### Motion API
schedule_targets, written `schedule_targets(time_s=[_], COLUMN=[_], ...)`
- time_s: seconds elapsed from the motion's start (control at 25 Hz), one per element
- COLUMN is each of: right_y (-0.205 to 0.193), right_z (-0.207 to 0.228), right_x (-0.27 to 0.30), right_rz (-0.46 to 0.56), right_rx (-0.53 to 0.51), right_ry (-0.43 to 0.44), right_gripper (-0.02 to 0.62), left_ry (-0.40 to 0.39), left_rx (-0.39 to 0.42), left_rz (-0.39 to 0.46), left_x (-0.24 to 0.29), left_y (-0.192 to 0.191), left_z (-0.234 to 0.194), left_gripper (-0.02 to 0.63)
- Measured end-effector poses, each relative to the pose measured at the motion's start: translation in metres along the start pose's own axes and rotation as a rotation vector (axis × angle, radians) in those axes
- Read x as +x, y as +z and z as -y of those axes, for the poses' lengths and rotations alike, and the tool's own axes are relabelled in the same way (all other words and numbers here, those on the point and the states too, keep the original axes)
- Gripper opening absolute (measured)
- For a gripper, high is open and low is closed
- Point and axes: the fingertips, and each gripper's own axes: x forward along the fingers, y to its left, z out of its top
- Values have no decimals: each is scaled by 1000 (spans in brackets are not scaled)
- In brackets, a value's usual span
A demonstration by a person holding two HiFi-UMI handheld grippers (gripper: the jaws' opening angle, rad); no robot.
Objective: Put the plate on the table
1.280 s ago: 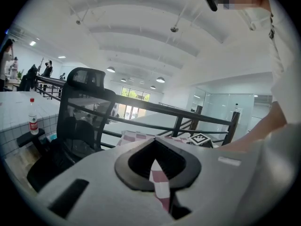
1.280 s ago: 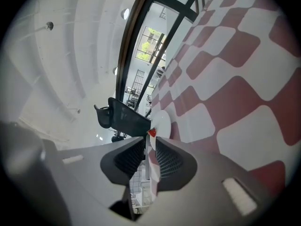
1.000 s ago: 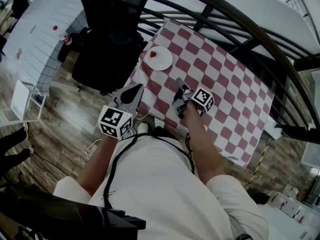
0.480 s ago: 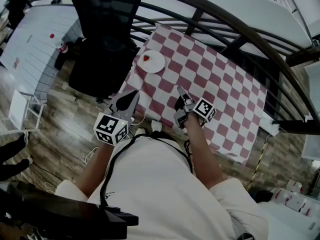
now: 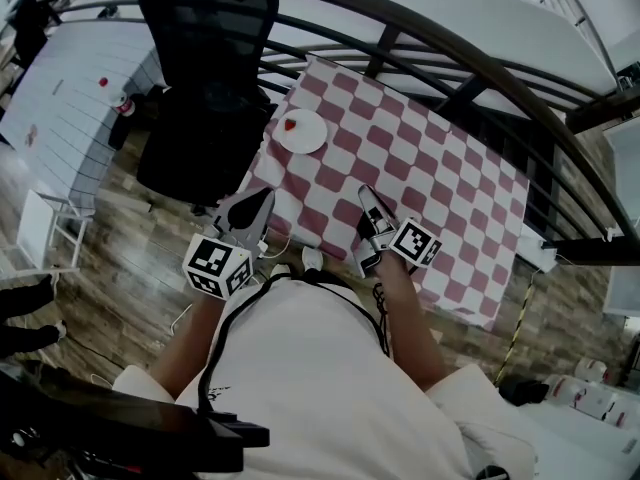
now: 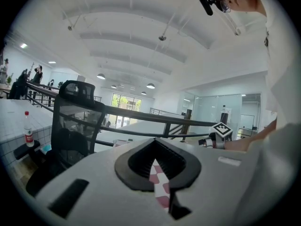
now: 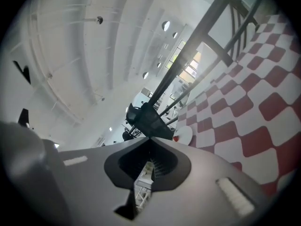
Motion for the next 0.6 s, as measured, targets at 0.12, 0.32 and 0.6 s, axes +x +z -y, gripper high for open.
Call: schedule_targets(time_s=[0.12,0.32,0.6], right_y=[2,7,9], right_z=[-20,-51,-76], right_x=[-6,-14,-17], right_rz=[7,27,28], right_rx=[-56,-128,-290], right_ry=[36,82,71], right_gripper=[8,8,6], left_ry=[-1,-5,-10], left_rx=[0,3,0], left_rz=[6,10,13], left_x=[-1,2,7], left_y=[3,9,14], left_z=[-3,-11,-20], left_gripper=[6,6,6])
